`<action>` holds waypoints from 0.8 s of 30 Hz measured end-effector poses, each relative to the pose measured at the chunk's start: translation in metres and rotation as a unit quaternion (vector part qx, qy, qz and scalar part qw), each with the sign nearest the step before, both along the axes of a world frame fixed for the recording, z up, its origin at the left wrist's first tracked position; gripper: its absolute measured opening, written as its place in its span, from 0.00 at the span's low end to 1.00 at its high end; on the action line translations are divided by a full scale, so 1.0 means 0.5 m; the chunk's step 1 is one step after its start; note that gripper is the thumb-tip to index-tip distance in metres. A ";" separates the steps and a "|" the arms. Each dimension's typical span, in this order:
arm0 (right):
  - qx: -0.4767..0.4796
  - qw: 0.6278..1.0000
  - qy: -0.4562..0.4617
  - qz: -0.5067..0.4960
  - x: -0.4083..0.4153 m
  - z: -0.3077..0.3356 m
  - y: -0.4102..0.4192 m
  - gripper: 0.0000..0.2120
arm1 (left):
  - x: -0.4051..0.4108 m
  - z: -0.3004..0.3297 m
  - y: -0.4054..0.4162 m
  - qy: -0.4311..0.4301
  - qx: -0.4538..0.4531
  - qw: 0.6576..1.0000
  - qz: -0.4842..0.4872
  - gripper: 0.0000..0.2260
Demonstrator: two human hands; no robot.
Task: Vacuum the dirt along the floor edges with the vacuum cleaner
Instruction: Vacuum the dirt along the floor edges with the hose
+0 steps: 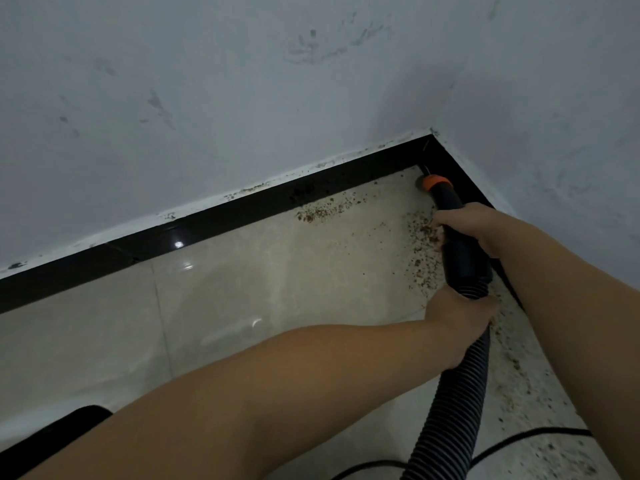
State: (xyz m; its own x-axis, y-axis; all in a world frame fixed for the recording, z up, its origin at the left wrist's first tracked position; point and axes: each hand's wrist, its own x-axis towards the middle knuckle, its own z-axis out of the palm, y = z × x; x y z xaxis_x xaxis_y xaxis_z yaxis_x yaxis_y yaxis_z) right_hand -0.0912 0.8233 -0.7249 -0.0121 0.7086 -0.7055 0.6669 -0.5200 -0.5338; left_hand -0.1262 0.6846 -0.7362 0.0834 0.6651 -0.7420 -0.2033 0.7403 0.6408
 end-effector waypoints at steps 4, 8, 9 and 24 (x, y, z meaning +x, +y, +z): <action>-0.004 1.000 0.009 -0.006 0.002 -0.009 0.001 0.12 | 0.004 -0.010 -0.006 -0.032 -0.042 0.999 0.013 0.07; -0.004 1.000 0.006 0.001 -0.013 -0.015 -0.023 0.14 | 0.003 -0.018 -0.030 -0.032 -0.049 0.998 0.036 0.09; -0.003 1.000 0.008 0.003 -0.020 -0.016 -0.031 0.14 | 0.000 -0.019 -0.038 -0.031 -0.051 0.997 0.039 0.09; -0.036 0.996 0.055 0.056 -0.171 -0.004 -0.182 0.13 | -0.108 -0.002 -0.194 -0.025 -0.057 0.991 0.118 0.06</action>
